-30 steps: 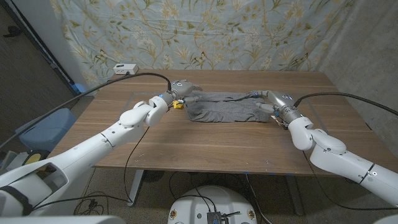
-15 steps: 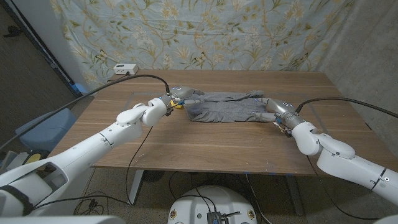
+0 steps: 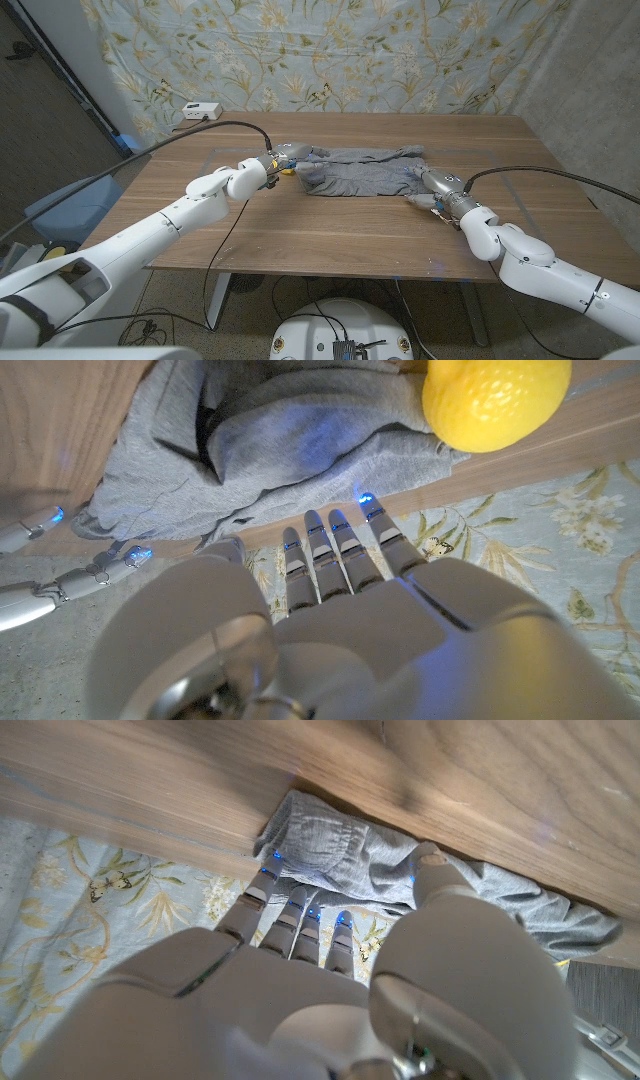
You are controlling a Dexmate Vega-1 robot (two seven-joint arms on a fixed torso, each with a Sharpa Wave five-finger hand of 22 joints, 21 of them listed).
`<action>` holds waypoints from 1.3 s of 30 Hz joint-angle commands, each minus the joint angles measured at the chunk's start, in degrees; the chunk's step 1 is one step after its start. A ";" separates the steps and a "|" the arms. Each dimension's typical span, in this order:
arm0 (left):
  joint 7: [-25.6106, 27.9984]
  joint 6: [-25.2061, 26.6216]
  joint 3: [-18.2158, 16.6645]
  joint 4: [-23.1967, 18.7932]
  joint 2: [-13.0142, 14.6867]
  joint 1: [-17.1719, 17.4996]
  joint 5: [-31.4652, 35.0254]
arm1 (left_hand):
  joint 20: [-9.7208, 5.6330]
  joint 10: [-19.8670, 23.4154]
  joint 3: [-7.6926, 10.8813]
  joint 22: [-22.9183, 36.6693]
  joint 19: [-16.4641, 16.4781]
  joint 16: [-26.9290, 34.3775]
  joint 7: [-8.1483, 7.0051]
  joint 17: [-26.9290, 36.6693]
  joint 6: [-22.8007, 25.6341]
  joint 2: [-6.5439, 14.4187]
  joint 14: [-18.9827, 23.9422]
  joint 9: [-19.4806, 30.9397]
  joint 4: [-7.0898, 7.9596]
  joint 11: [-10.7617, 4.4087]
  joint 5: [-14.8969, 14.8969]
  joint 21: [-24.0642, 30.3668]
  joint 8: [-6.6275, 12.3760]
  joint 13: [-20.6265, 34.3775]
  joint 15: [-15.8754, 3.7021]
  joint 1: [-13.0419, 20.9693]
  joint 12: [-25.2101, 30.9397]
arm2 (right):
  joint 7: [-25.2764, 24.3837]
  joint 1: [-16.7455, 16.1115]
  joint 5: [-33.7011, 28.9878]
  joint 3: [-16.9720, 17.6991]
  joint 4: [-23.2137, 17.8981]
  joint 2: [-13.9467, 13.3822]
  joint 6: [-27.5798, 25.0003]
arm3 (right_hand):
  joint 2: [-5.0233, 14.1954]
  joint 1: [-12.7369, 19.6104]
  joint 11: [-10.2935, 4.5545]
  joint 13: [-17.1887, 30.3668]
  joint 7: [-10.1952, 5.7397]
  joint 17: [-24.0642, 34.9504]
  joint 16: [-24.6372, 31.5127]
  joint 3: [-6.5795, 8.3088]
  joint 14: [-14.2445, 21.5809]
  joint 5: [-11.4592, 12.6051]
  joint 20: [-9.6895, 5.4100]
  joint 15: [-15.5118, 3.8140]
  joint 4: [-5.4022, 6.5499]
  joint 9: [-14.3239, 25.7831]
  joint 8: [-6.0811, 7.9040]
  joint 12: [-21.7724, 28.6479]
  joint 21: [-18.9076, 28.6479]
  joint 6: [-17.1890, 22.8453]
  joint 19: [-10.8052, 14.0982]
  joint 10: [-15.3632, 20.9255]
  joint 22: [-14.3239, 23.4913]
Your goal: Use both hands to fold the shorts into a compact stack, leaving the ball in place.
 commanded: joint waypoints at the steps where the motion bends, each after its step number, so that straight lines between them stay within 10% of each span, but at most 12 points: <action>1: -1.63 0.04 0.21 0.48 0.11 -0.26 -3.06 | 0.28 0.07 0.22 0.33 -0.32 0.32 -0.16 -0.06 -0.23 -0.23 0.18 0.07 0.20 0.28 0.28 -0.33 0.14 0.12 -0.13 -0.38 0.42 | -0.90 4.29 -8.19 -5.16 6.09 4.28 -0.70 | 0.01 2.18 -0.59 -0.02 0.16 -0.11 0.52 0.79 -0.20 0.55 -0.62 -1.31 -1.17 0.25 0.48 0.38 0.14 0.33 0.30 -0.09 0.07; 23: -3.05 0.24 0.31 1.45 0.03 -1.33 -5.65 | 1.22 1.05 -0.22 0.40 -0.35 1.00 0.27 -0.15 0.65 -0.61 1.76 0.03 0.48 0.97 0.41 -0.32 0.73 -0.19 0.41 -2.07 1.12 | -13.11 13.51 -17.39 -12.10 23.63 13.38 1.60 | 1.84 11.79 -2.70 -0.31 -1.22 -0.59 2.17 4.56 2.35 1.06 -2.72 -3.96 -1.70 0.20 1.20 1.66 1.08 1.50 3.28 1.02 -0.04; 29: -4.36 0.20 1.03 2.90 -0.45 -2.37 -6.14 | 1.39 1.20 -0.38 0.41 -0.36 0.99 0.67 -0.16 1.63 -0.69 1.82 0.01 0.58 1.00 0.47 -0.33 1.09 -0.28 0.45 -2.68 1.22 | -23.32 16.35 -19.33 -13.50 29.54 15.48 5.89 | 7.17 19.72 -4.72 -0.86 -3.95 3.52 15.02 5.39 30.29 -2.54 -7.02 -11.18 -1.62 -0.16 8.39 7.66 9.08 29.91 19.31 25.30 1.20; 35: -6.82 -0.02 2.67 4.81 -0.87 -4.16 -5.76 | 2.00 0.27 -0.91 0.47 -0.92 0.68 2.47 -0.15 5.15 -0.63 1.02 -0.01 1.14 1.46 0.61 -0.53 1.99 -0.53 0.98 -4.70 0.99 | -26.95 19.43 -20.63 -14.70 32.20 15.09 10.02 | 9.10 21.87 -2.92 -0.95 -1.56 6.36 18.44 5.72 38.11 -3.90 -8.05 -10.72 -0.12 -0.36 10.48 9.90 13.57 43.88 21.68 38.41 2.22; 39: -7.25 -0.72 3.48 5.93 -1.26 -4.94 -5.33 | 2.05 0.05 -1.06 0.48 -1.04 0.62 2.48 -0.14 5.83 -0.63 0.75 -0.02 1.26 1.47 0.65 -0.57 2.11 -0.58 0.96 -5.21 0.95 | -28.87 21.98 -23.76 -16.37 34.00 14.38 12.33 | 8.97 22.86 -2.41 -0.99 -1.23 5.80 17.83 6.77 39.78 -3.97 -8.75 -11.36 -0.71 -0.38 10.34 10.28 14.92 46.24 22.19 41.41 2.38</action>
